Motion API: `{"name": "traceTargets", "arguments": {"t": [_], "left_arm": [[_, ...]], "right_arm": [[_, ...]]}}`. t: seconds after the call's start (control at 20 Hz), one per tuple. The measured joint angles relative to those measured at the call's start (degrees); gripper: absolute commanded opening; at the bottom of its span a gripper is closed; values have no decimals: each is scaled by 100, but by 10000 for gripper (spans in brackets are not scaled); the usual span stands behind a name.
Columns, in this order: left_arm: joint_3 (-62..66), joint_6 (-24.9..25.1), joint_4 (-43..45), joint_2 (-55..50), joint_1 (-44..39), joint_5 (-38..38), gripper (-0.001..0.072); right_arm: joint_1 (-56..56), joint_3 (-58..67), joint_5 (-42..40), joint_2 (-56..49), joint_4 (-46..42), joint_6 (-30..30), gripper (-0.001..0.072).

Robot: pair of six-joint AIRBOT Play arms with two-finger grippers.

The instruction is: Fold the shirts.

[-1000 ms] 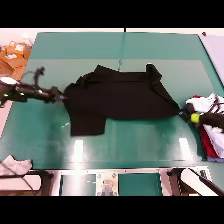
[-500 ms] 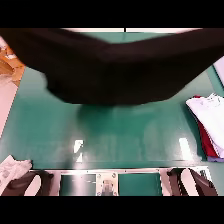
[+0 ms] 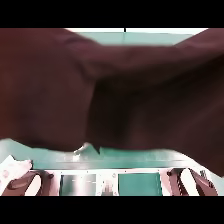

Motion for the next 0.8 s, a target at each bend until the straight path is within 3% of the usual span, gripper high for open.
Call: {"name": "traceTargets", "arguments": {"t": [0.2,0.45,0.8], "left_arm": [[-1093,138,-343,-1110,0,-103,25],[-2120,647,-848,-2981,-4,358,25],[-2367,1078,-1429,-4802,-164,1725,25]], "right_arm": [[442,-1423,-234,-680,337,-426,18],[1327,-2809,-1386,-2269,507,-896,18],[1932,-2175,-2428,-5042,807,-1117,18]]}}
